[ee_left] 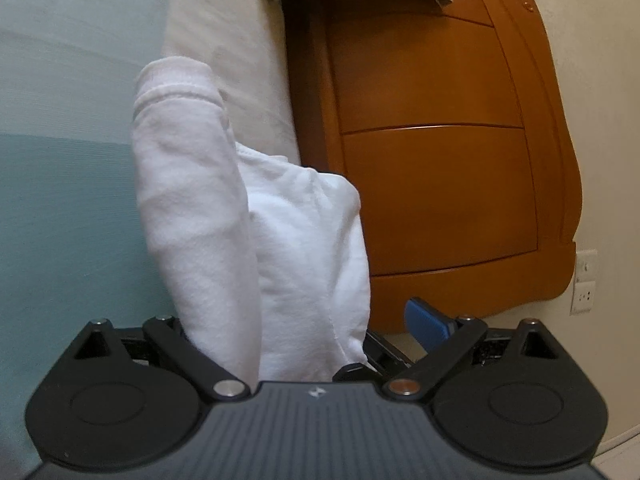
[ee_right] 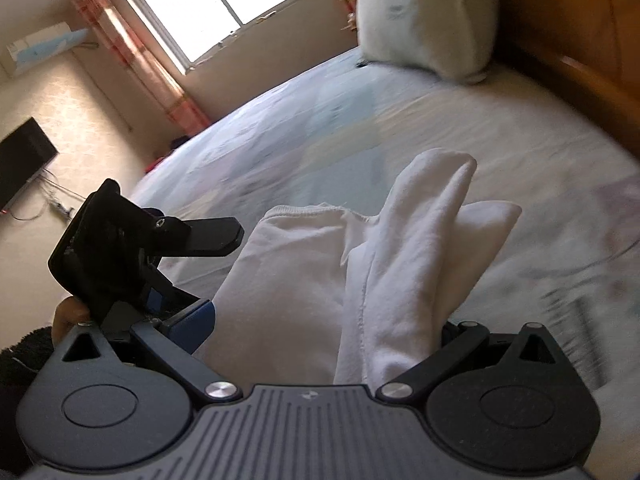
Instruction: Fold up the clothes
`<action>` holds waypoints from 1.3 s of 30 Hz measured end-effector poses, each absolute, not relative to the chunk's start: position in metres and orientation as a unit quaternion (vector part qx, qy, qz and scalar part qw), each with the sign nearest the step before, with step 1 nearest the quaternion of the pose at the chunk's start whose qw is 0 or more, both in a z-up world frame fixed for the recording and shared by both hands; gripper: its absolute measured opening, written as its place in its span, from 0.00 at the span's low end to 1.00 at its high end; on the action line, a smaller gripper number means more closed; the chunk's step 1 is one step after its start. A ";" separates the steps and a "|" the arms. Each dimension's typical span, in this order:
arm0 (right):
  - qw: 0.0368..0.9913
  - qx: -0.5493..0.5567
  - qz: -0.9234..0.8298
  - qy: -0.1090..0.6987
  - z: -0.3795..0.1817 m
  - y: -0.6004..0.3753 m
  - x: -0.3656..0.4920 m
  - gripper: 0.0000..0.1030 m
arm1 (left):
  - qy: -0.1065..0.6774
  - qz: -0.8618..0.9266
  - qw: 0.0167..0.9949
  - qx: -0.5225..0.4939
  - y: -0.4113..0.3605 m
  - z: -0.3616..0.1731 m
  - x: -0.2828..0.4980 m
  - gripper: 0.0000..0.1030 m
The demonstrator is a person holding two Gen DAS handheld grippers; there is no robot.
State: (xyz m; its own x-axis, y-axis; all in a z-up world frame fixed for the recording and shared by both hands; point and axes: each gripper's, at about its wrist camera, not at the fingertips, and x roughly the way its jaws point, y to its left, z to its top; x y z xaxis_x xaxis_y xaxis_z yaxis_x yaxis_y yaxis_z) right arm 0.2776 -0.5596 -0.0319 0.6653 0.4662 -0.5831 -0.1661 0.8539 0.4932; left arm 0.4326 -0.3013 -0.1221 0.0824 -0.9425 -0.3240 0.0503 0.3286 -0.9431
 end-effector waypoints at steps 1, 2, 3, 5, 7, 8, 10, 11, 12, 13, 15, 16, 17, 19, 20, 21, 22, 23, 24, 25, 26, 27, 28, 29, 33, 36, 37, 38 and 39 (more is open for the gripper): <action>0.891 0.198 0.174 0.370 -0.031 -0.571 0.281 1.00 | 0.541 -0.409 0.608 -0.414 -0.308 -0.123 0.435 0.93; 0.892 0.193 0.171 0.372 -0.030 -0.581 0.285 1.00 | 0.540 -0.411 0.606 -0.415 -0.315 -0.124 0.436 0.93; 0.892 0.188 0.168 0.374 -0.030 -0.591 0.289 1.00 | 0.539 -0.413 0.604 -0.417 -0.322 -0.125 0.438 0.93; 0.894 0.181 0.160 0.378 -0.031 -0.607 0.296 1.00 | 0.541 -0.414 0.598 -0.422 -0.332 -0.128 0.440 0.93; 0.894 0.180 0.152 0.382 -0.033 -0.622 0.302 1.00 | 0.546 -0.412 0.591 -0.428 -0.333 -0.132 0.438 0.93; 0.893 0.181 0.147 0.384 -0.036 -0.627 0.305 1.00 | 0.549 -0.409 0.589 -0.430 -0.332 -0.134 0.436 0.93; 0.890 0.184 0.139 0.393 -0.046 -0.635 0.311 1.00 | 0.559 -0.403 0.590 -0.422 -0.320 -0.132 0.431 0.92; 0.888 0.186 0.136 0.399 -0.052 -0.637 0.314 1.00 | 0.562 -0.400 0.591 -0.418 -0.321 -0.136 0.430 0.92; 0.885 0.187 0.132 0.405 -0.057 -0.640 0.316 1.00 | 0.566 -0.398 0.593 -0.413 -0.323 -0.141 0.429 0.92; 0.885 0.183 0.127 0.409 -0.063 -0.640 0.317 1.00 | 0.565 -0.402 0.590 -0.414 -0.322 -0.143 0.428 0.92; 0.886 0.180 0.114 0.413 -0.071 -0.644 0.319 1.00 | 0.563 -0.410 0.583 -0.417 -0.321 -0.147 0.428 0.92; 0.885 0.185 0.111 0.412 -0.073 -0.647 0.318 1.00 | 0.564 -0.414 0.582 -0.414 -0.321 -0.147 0.428 0.92; 0.885 0.191 0.108 0.412 -0.076 -0.650 0.318 1.00 | 0.566 -0.416 0.585 -0.406 -0.318 -0.147 0.428 0.92; 0.886 0.186 0.095 0.414 -0.077 -0.653 0.315 1.00 | 0.566 -0.421 0.595 -0.384 -0.310 -0.144 0.428 0.92; 0.887 0.179 0.088 0.416 -0.077 -0.653 0.313 1.00 | 0.565 -0.424 0.601 -0.374 -0.305 -0.141 0.429 0.92; 0.889 0.172 0.080 0.418 -0.077 -0.653 0.312 1.00 | 0.556 -0.424 0.614 -0.367 -0.296 -0.140 0.429 0.92; 0.891 0.164 0.071 0.417 -0.077 -0.654 0.310 1.00 | 0.552 -0.416 0.620 -0.372 -0.289 -0.142 0.432 0.92; 0.893 0.157 0.063 0.417 -0.077 -0.654 0.307 1.00 | 0.549 -0.406 0.626 -0.377 -0.282 -0.144 0.435 0.93; 0.895 0.151 0.054 0.415 -0.077 -0.655 0.305 1.00 | 0.545 -0.397 0.631 -0.383 -0.275 -0.146 0.438 0.93; 0.899 0.148 0.043 0.410 -0.076 -0.657 0.304 1.00 | 0.541 -0.388 0.637 -0.388 -0.268 -0.147 0.441 0.93; 0.904 0.142 0.031 0.403 -0.073 -0.658 0.302 1.00 | 0.542 -0.384 0.634 -0.397 -0.269 -0.150 0.445 0.93; 0.910 0.132 0.015 0.393 -0.069 -0.657 0.299 1.00 | 0.544 -0.379 0.629 -0.406 -0.270 -0.153 0.449 0.93; 0.916 0.118 0.003 0.384 -0.063 -0.655 0.297 1.00 | 0.539 -0.380 0.633 -0.406 -0.274 -0.153 0.453 0.93; 0.921 0.103 -0.004 0.375 -0.057 -0.650 0.295 1.00 | 0.537 -0.379 0.637 -0.402 -0.280 -0.152 0.456 0.93; 0.939 0.060 0.020 0.337 -0.037 -0.619 0.280 1.00 | 0.510 -0.377 0.664 -0.396 -0.299 -0.142 0.468 0.92; 0.942 0.029 0.045 0.331 -0.041 -0.593 0.273 1.00 | 0.489 -0.384 0.674 -0.400 -0.299 -0.134 0.473 0.92; 0.940 0.015 0.046 0.339 -0.050 -0.586 0.273 1.00 | 0.481 -0.384 0.679 -0.400 -0.299 -0.132 0.478 0.92; 0.936 0.003 0.044 0.350 -0.061 -0.581 0.276 1.00 | 0.472 -0.384 0.685 -0.400 -0.300 -0.130 0.484 0.92; 0.930 -0.010 0.036 0.367 -0.075 -0.578 0.279 1.00 | 0.468 -0.384 0.693 -0.392 -0.293 -0.126 0.485 0.92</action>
